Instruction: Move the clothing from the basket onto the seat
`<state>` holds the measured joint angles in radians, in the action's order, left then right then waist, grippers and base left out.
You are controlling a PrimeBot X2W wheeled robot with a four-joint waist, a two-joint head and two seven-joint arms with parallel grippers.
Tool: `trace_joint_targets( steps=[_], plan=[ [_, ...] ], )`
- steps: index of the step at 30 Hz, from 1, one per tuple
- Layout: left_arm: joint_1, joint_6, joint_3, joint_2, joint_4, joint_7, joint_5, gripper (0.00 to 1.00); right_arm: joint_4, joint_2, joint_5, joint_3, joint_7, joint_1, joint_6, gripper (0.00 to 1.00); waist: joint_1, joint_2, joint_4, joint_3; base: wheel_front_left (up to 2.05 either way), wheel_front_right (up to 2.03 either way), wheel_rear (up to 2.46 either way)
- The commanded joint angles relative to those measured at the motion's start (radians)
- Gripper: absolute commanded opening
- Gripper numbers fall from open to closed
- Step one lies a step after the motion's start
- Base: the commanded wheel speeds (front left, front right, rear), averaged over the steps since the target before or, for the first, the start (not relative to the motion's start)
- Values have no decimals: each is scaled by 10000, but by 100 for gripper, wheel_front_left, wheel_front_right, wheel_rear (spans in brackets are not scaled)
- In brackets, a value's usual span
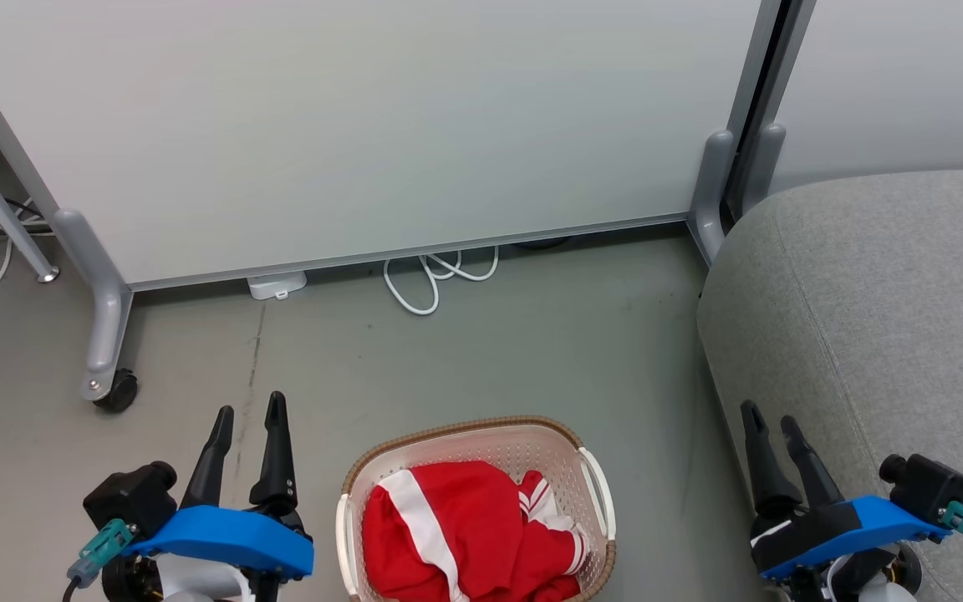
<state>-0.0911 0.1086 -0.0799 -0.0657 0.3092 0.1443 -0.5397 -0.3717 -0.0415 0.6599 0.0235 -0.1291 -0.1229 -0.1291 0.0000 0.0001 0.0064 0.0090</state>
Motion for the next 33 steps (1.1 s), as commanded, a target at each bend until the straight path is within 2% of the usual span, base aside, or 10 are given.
trace_joint_targets(
  steps=[1,33],
  plan=[
    [-263,71,-64,-68,-20,115,291,100,32,-84,-320,-5,-78,-205,-15,100,0,-1,7,-6,0,0,0],
    [-421,150,-123,45,646,817,2536,100,-170,-105,-2930,241,-569,-345,-22,100,0,-1,31,21,0,0,0]
  ],
)
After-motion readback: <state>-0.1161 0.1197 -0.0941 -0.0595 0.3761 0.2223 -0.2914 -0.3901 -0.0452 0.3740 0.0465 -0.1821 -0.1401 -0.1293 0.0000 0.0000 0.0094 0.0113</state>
